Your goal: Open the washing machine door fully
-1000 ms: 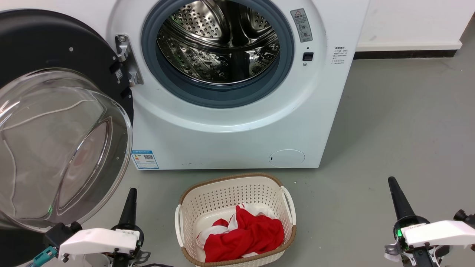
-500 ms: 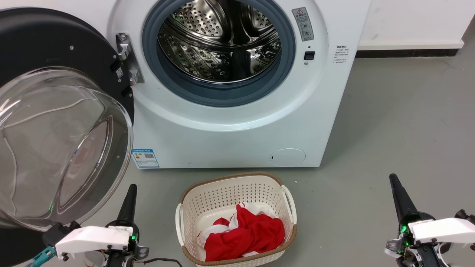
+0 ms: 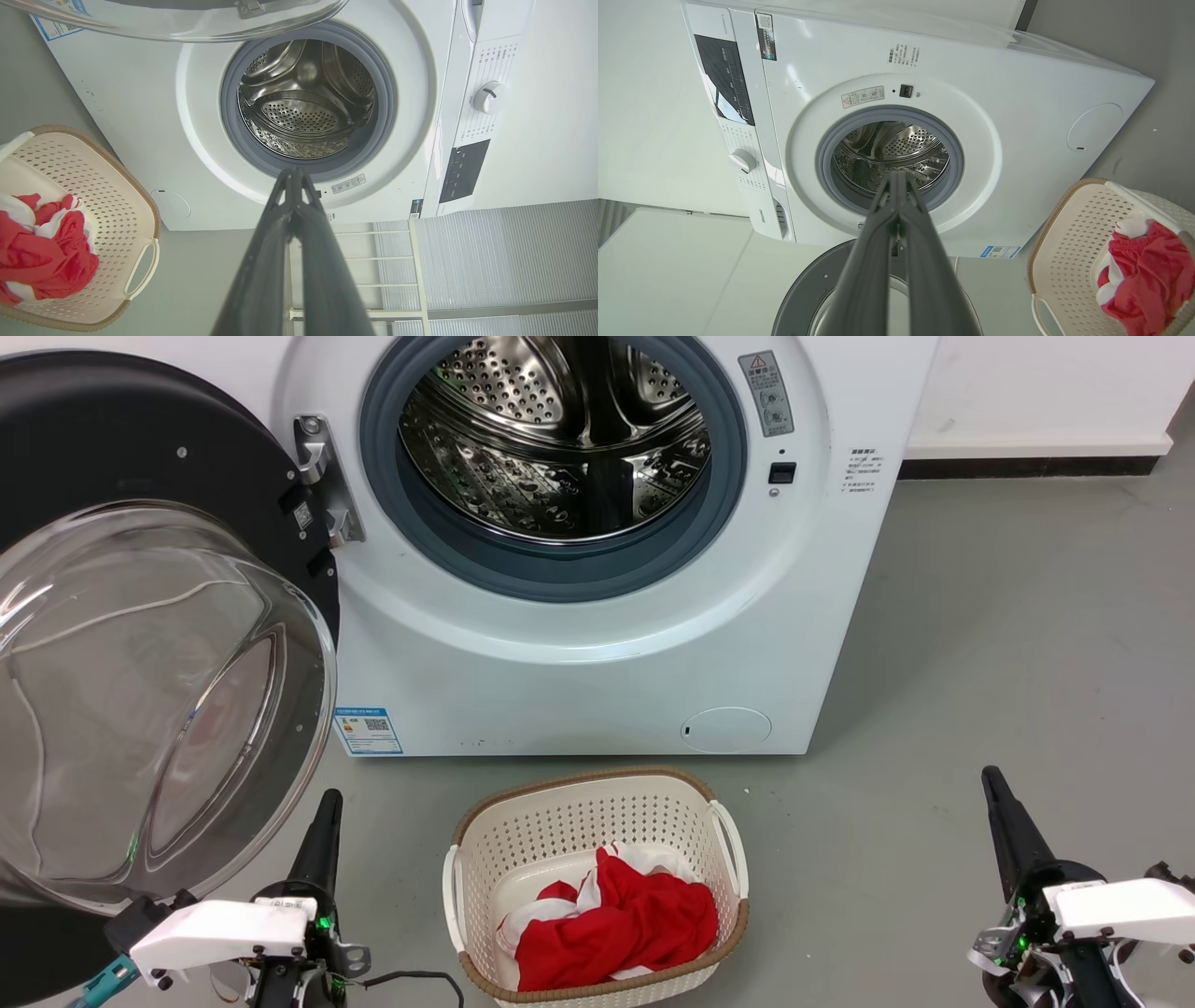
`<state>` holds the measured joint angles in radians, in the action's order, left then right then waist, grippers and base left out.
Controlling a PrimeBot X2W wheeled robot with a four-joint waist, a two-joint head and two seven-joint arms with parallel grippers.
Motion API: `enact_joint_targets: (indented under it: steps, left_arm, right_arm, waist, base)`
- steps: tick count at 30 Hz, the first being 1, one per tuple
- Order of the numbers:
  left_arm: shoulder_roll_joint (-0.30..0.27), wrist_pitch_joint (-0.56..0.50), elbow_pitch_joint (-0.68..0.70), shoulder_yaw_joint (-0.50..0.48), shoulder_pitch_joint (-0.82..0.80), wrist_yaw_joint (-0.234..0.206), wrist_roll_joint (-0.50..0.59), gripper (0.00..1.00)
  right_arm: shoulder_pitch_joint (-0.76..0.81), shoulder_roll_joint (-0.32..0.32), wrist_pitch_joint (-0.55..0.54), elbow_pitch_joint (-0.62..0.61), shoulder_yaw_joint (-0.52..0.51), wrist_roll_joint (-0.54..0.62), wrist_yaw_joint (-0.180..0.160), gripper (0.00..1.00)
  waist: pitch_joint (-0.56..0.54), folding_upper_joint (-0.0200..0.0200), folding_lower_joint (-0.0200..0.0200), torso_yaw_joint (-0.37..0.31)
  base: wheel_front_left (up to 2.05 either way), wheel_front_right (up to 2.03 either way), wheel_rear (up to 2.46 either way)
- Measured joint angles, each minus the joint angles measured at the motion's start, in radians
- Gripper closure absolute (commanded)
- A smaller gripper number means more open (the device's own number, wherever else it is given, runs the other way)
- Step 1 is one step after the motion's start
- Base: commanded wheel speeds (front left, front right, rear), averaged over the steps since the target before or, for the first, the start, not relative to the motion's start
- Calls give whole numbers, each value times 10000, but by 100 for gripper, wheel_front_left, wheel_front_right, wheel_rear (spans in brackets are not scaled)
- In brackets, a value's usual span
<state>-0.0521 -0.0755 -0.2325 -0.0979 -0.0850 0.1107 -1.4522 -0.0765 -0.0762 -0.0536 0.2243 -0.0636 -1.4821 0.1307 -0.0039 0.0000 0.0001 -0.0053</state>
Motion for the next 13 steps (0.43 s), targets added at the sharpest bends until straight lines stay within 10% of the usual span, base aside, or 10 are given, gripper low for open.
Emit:
enact_joint_targets:
  steps: [13]
  left_arm:
    - [6, -272, -92, -98, -110, 121, -1034, 100]
  right_arm:
    - [-119, 8, -221, 107, -127, -1011, 0, 100]
  waist:
    - [45, 0, 0, 34]
  base:
    - [0, 0, 0]
